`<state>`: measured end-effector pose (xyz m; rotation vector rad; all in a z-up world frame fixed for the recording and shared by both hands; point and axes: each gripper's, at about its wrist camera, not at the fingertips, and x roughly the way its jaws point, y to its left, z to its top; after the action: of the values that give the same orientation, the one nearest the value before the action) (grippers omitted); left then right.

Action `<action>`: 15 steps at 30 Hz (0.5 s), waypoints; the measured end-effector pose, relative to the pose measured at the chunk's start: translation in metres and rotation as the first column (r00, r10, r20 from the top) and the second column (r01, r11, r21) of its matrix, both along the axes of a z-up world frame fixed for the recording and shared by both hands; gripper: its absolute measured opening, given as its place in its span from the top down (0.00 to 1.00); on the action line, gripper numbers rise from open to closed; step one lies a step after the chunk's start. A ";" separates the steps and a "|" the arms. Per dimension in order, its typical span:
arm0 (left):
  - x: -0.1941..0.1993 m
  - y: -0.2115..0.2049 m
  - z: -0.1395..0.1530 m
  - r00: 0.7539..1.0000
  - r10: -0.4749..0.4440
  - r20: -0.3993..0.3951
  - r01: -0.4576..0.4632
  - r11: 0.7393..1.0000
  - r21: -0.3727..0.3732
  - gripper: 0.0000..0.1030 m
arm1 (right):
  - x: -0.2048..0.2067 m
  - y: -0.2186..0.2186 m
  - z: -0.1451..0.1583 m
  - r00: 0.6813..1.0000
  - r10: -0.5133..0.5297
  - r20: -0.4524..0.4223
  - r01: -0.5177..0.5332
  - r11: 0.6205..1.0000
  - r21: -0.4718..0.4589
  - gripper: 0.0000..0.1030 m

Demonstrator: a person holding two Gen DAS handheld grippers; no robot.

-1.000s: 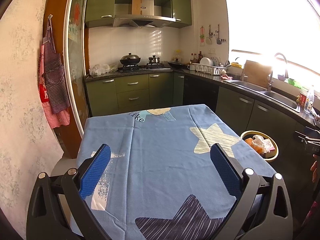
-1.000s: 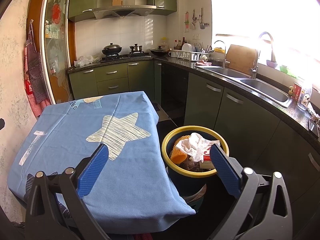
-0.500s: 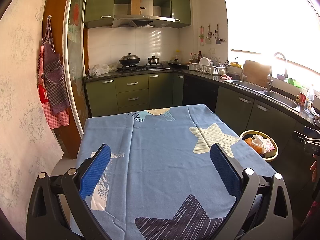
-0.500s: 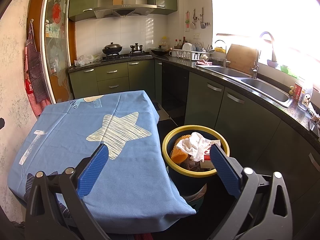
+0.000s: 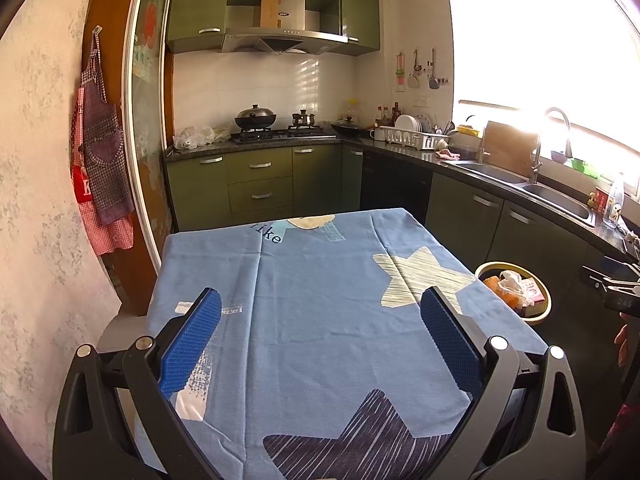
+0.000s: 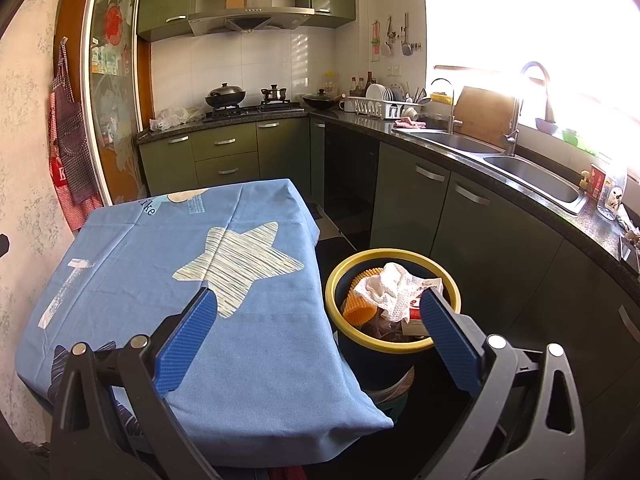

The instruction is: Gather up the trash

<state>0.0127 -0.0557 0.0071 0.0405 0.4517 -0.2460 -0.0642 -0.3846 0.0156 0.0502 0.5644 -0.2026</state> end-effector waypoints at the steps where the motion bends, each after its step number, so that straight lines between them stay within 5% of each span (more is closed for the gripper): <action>1: 0.000 0.000 0.000 1.000 0.001 0.000 -0.001 1.000 0.001 0.05 | 0.000 0.000 0.000 1.000 0.000 -0.001 0.000 1.000 0.000 0.06; 15: 0.009 0.000 -0.006 1.000 0.011 -0.012 -0.011 1.000 0.011 0.05 | 0.000 0.001 -0.002 1.000 0.000 -0.004 0.000 1.000 0.000 0.06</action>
<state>0.0217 -0.0556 0.0013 0.0472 0.4655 -0.2331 -0.0642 -0.3833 0.0138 0.0496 0.5680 -0.2029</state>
